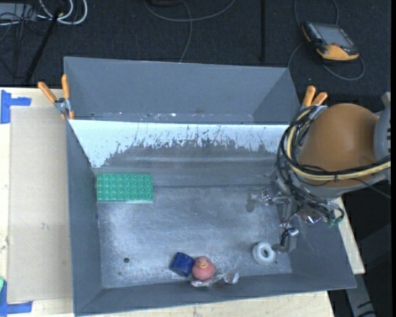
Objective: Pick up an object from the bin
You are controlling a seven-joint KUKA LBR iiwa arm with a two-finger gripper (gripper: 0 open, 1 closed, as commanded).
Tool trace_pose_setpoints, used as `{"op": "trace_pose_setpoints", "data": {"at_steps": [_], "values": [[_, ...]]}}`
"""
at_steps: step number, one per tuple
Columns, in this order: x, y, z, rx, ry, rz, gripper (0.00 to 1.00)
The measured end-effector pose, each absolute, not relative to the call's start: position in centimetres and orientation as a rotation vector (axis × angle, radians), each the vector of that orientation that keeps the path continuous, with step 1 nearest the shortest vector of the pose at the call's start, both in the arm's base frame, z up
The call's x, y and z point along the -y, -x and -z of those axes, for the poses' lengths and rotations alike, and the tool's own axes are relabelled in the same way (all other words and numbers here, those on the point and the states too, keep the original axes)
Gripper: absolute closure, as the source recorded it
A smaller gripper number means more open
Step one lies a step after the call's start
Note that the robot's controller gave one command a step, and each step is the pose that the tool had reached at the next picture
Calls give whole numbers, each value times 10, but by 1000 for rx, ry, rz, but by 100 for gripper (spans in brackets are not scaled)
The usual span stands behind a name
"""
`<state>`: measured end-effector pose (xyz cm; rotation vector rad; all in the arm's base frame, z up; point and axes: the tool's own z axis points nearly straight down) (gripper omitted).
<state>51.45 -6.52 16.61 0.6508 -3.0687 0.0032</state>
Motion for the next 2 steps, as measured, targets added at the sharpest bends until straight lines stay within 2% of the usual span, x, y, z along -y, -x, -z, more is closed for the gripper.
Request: {"op": "trace_pose_setpoints", "data": {"at_steps": [1, 2], "values": [[84, -479, -71, 2896, -1243, -4, 0], [80, -540, -73, 2889, -1246, -1, 0]]}}
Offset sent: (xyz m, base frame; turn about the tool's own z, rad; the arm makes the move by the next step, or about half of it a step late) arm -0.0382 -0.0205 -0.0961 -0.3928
